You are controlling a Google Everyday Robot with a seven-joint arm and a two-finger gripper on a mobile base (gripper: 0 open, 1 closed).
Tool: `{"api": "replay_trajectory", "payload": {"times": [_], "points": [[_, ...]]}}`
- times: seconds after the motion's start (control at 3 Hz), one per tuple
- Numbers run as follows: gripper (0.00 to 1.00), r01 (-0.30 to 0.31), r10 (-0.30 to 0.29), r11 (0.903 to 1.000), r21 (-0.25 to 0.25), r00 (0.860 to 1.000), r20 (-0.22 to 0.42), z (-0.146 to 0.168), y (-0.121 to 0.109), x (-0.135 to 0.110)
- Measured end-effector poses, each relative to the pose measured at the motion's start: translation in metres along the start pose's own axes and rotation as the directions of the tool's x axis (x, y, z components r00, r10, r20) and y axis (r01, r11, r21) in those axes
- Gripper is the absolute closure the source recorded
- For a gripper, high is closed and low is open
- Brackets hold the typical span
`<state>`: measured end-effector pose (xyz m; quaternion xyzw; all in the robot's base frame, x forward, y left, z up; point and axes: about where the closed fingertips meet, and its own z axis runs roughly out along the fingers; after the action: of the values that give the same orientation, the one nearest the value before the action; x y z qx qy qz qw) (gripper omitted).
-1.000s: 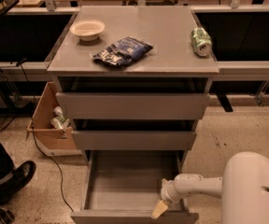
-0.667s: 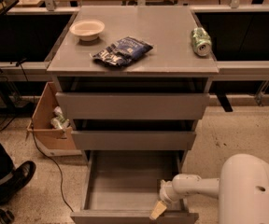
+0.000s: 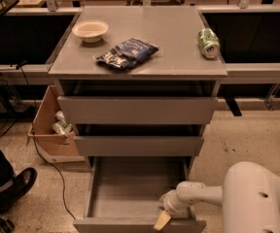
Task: Close bottom drawer
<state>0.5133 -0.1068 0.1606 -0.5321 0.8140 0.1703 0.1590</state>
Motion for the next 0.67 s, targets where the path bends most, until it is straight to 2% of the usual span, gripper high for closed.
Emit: {"api": "replay_trajectory", "payload": {"times": [0.67], "points": [[0.85,0.005,-0.005,1.0000,0.005,1.000,-0.004,-0.0104,0.0015,-0.0039]]}}
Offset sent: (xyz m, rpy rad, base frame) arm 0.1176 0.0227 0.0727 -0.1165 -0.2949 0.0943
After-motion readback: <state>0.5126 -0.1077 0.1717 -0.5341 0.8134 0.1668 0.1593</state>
